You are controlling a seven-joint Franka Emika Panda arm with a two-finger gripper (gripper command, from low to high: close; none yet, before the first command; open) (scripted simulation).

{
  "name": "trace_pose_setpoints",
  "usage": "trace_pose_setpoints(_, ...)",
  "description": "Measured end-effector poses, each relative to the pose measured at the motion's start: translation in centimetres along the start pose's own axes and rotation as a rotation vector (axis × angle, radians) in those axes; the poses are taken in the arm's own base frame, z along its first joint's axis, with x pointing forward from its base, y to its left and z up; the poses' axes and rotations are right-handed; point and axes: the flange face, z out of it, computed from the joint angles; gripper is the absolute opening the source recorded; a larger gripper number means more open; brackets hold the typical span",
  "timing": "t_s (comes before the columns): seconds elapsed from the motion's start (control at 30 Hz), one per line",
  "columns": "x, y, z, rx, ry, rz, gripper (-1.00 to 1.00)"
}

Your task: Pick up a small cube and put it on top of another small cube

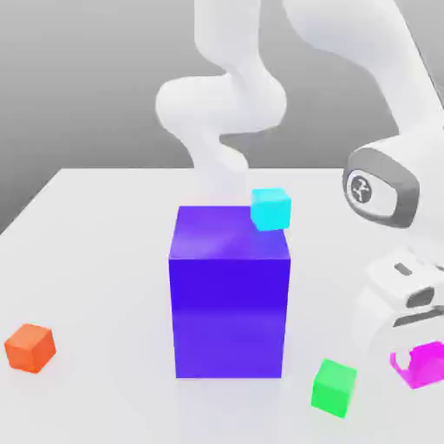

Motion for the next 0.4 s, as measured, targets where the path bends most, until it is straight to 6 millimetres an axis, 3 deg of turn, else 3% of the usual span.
trace_pose_setpoints(0.13,-0.1,5.0,-0.2,-0.001,0.003,-0.027,-1.00)
trace_pose_setpoints(0.27,-0.1,5.5,4.1,-0.001,0.004,-0.034,-1.00)
trace_pose_setpoints(0.3,-0.2,5.6,5.1,-0.001,0.004,-0.034,1.00)
trace_pose_setpoints(0.4,-0.2,5.6,5.1,-0.001,0.004,-0.034,1.00)
